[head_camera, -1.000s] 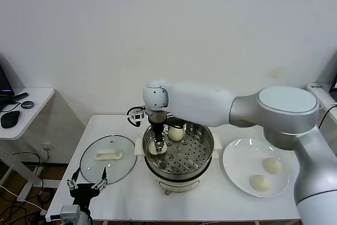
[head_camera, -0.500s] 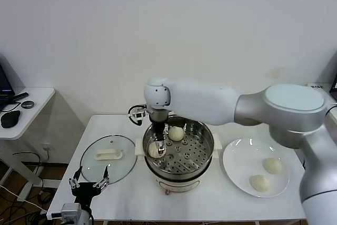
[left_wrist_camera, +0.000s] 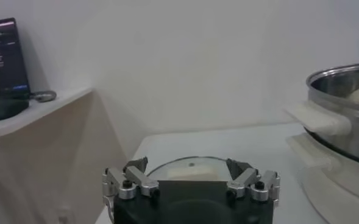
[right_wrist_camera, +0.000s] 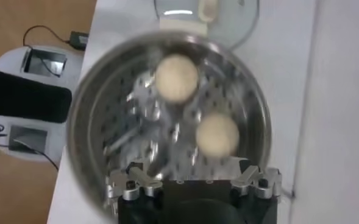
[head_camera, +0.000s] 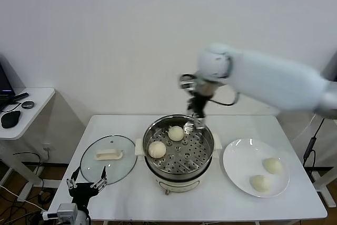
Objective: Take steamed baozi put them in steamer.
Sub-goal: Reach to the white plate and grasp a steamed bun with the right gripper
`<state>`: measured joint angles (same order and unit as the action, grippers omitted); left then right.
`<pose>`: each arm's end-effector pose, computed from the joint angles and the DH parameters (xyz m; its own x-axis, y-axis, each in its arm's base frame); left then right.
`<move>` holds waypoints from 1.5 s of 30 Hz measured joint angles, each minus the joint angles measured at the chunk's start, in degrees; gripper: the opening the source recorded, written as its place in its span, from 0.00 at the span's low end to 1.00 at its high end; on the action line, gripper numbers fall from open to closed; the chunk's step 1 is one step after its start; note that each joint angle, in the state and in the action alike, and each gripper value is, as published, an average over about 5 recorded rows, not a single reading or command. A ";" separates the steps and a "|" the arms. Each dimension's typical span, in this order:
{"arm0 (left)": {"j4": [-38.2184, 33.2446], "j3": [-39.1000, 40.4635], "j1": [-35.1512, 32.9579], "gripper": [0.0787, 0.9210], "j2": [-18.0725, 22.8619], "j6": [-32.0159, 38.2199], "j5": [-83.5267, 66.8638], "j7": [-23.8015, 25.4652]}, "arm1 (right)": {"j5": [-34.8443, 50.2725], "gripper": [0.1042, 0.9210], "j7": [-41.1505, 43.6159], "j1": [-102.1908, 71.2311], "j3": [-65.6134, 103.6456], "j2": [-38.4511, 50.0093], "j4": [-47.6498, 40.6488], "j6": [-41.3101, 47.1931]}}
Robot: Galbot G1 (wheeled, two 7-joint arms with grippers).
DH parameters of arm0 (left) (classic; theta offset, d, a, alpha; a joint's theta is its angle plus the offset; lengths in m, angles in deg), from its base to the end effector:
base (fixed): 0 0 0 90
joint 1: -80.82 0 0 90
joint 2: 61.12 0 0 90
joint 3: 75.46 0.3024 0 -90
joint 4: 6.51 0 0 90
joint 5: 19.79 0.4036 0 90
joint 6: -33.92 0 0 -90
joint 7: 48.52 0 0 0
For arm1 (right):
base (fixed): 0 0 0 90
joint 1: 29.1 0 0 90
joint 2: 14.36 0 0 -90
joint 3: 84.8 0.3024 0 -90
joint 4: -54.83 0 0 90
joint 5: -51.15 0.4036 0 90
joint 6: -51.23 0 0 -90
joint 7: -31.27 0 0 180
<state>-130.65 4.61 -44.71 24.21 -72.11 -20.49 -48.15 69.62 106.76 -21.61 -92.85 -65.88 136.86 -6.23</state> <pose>0.2265 0.0636 -0.2490 -0.9506 -0.1284 0.2826 -0.0879 0.9845 0.1516 0.5296 0.0868 0.0132 -0.0734 -0.1680 0.9830 -0.9838 -0.1491 -0.0990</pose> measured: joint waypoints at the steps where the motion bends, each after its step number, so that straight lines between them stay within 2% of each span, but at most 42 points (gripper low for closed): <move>1: 0.06 -0.05 -0.11 0.88 -0.08 -0.01 -0.10 0.03 | -0.87 0.88 0.40 -0.04 0.15 2.19 0.70 -1.32; 9: 0.76 -0.18 -1.23 0.88 0.04 -0.21 -0.88 0.26 | -10.67 0.88 2.71 -7.69 4.93 16.91 5.80 -10.84; 17: 1.63 -0.53 -2.66 0.88 0.33 -0.37 -0.88 0.22 | -21.41 0.88 4.75 -24.83 16.33 23.87 7.13 -17.15; 29: 3.06 -0.91 -2.91 0.88 0.29 -0.53 -0.80 0.22 | -29.91 0.88 4.76 -42.10 28.33 25.36 4.84 -20.70; 45: 4.29 -0.96 -2.30 0.88 0.07 -0.82 -0.79 0.33 | -34.94 0.88 4.36 -50.66 34.64 23.10 0.48 -22.23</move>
<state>-126.37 3.65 -47.02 24.28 -72.92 -21.28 -47.82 34.67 111.11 -72.27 -58.21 -42.78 137.34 -28.46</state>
